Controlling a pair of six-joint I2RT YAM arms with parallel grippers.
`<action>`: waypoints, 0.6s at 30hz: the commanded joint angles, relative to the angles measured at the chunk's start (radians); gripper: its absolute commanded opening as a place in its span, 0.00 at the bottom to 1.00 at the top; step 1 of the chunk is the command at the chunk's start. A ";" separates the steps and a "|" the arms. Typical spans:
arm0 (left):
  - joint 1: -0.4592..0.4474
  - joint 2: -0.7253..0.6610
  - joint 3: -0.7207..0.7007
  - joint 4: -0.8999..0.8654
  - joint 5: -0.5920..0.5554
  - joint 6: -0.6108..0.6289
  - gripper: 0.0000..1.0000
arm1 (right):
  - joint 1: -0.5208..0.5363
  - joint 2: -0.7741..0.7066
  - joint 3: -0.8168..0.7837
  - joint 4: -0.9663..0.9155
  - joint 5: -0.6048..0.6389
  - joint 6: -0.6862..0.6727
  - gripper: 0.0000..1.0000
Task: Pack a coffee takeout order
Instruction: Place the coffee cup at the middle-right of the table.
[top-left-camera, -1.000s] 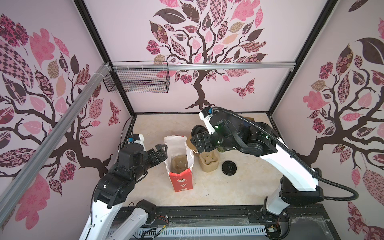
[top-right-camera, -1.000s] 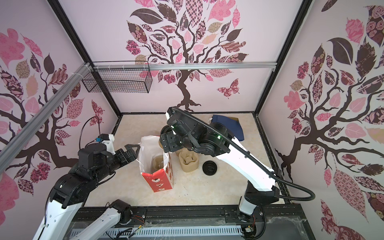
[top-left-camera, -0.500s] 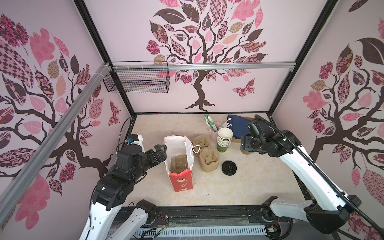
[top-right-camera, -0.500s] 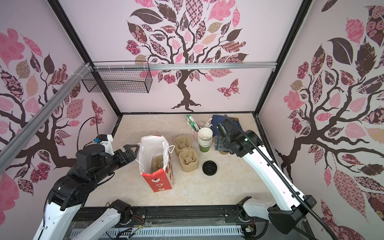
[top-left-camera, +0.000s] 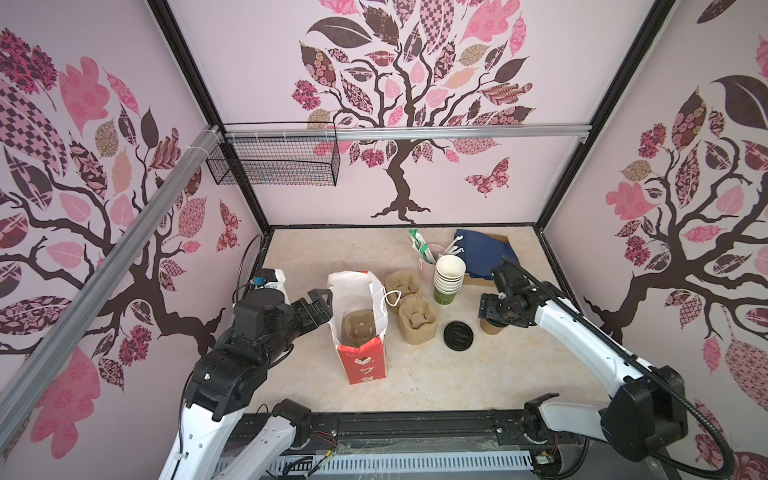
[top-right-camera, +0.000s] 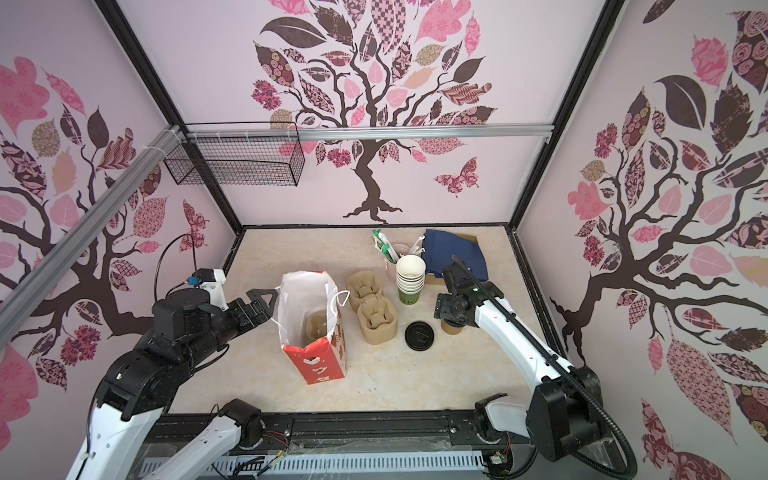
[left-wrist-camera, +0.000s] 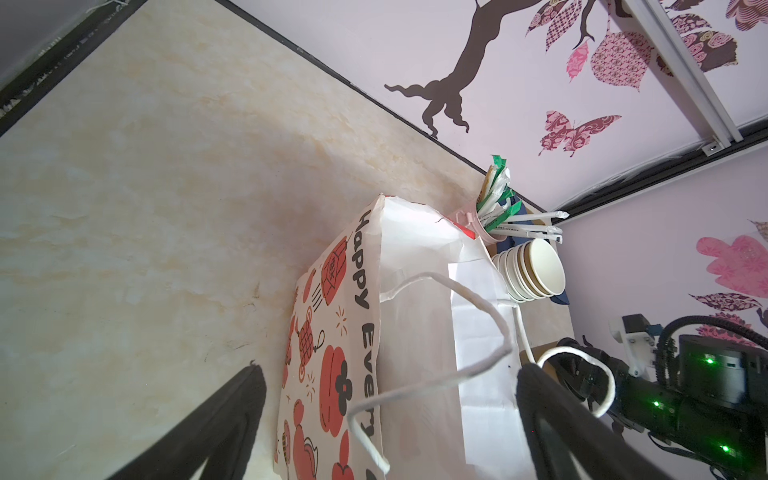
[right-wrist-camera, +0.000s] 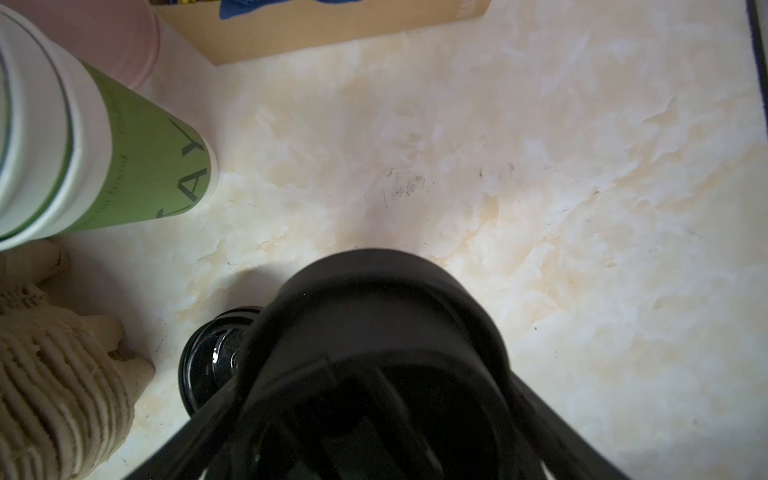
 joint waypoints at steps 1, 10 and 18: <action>0.007 -0.002 -0.017 0.011 -0.009 0.009 0.98 | -0.021 0.031 -0.016 0.074 -0.018 -0.011 0.86; 0.008 0.008 -0.015 0.016 -0.008 0.013 0.98 | -0.032 0.077 -0.064 0.121 -0.031 -0.024 0.87; 0.013 0.013 -0.009 0.018 -0.009 0.016 0.98 | -0.033 0.094 -0.069 0.115 -0.023 -0.047 0.97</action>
